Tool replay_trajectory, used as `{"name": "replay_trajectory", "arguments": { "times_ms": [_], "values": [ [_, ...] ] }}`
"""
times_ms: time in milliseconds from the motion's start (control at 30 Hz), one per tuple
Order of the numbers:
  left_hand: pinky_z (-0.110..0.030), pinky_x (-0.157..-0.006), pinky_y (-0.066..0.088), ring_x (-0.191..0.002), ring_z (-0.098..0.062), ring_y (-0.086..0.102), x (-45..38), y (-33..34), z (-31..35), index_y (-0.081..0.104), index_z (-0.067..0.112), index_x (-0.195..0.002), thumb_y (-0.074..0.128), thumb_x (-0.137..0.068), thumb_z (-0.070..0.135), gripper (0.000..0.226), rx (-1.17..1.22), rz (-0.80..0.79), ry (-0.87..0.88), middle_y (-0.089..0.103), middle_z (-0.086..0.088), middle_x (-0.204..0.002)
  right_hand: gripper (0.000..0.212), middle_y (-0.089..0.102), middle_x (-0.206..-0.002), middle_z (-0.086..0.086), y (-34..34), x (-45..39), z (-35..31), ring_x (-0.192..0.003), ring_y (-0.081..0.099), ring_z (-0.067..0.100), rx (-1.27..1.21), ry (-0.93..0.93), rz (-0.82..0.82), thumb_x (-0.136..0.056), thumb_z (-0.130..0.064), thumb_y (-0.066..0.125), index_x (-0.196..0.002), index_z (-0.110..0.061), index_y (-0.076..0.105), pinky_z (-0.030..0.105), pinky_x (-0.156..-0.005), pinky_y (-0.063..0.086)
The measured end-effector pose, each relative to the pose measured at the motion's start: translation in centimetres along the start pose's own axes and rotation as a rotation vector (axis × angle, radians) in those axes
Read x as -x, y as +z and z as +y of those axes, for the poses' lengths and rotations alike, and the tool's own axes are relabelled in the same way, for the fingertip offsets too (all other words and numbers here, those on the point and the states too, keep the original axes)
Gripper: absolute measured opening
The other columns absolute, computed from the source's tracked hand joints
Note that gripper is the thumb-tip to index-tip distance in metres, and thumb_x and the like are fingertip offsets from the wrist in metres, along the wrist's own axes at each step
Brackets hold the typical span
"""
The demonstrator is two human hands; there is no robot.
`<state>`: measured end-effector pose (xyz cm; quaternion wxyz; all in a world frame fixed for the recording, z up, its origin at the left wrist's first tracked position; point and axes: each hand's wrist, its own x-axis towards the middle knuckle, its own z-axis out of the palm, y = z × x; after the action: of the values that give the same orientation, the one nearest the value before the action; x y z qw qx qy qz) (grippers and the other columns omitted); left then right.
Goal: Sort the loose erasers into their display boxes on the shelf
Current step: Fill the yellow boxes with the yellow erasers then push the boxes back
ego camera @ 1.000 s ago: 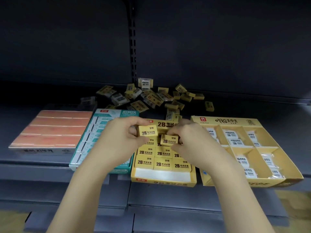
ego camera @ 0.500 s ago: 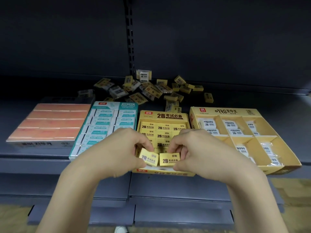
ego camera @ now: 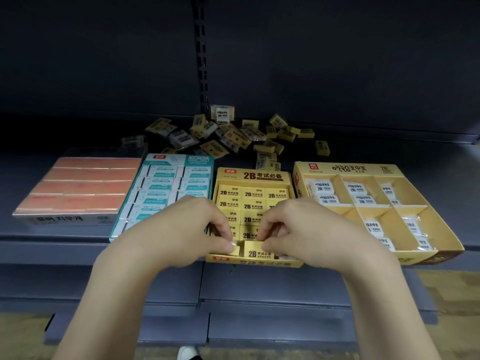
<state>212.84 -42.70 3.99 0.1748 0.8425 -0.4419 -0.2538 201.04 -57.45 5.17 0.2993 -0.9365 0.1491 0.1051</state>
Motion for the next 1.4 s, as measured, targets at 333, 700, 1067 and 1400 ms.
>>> {"name": "replay_trajectory", "arguments": {
  "times_ms": [333, 700, 1067, 1400],
  "values": [
    [-0.008, -0.047, 0.033, -0.052, 0.004, 0.046, -0.1, -0.1, -0.1, 0.065, 0.037, -0.082, 0.063, -0.086, 0.031, 0.008, 0.024, 0.024, 0.029, 0.059, 0.020, -0.070, 0.012, 0.054, -0.056, -0.012, 0.0, -0.4, -0.2, -0.055, 0.058, 0.009, -0.038, 0.038, 0.000, -0.084, -0.016, 0.068, -0.073, -0.020, 0.067, 0.026, -0.064, 0.054],
    [-0.015, -0.062, 0.032, -0.072, 0.001, 0.044, -0.5, 0.3, -0.1, 0.065, 0.037, -0.073, 0.067, -0.083, 0.029, 0.013, -0.083, 0.072, 0.048, 0.050, 0.016, -0.090, 0.009, 0.062, -0.073, -0.005, -0.1, -0.7, -0.1, -0.063, 0.066, 0.009, -0.072, 0.080, -0.021, -0.085, -0.012, 0.067, -0.077, -0.017, 0.070, 0.021, -0.060, 0.056],
    [-0.013, -0.058, 0.033, -0.066, 0.001, 0.048, -0.4, 0.0, 0.2, 0.063, 0.040, -0.073, 0.064, -0.086, 0.030, 0.017, -0.096, 0.046, 0.049, 0.058, 0.020, -0.083, 0.008, 0.067, -0.076, -0.002, -0.4, -0.9, -0.1, -0.061, 0.065, 0.007, -0.119, 0.095, -0.053, -0.084, -0.010, 0.068, -0.082, -0.016, 0.071, 0.021, -0.064, 0.057],
    [-0.020, -0.093, 0.024, -0.103, -0.003, 0.026, 1.1, 1.2, 0.4, 0.045, 0.042, -0.124, 0.063, -0.077, 0.056, 0.052, -0.498, 0.092, 0.149, 0.036, 0.023, -0.118, 0.006, 0.070, -0.079, 0.002, -0.3, -1.3, 0.0, -0.063, 0.067, 0.009, -0.122, 0.085, -0.066, -0.083, -0.010, 0.069, -0.084, -0.015, 0.073, 0.023, -0.065, 0.058]
  ]
}}
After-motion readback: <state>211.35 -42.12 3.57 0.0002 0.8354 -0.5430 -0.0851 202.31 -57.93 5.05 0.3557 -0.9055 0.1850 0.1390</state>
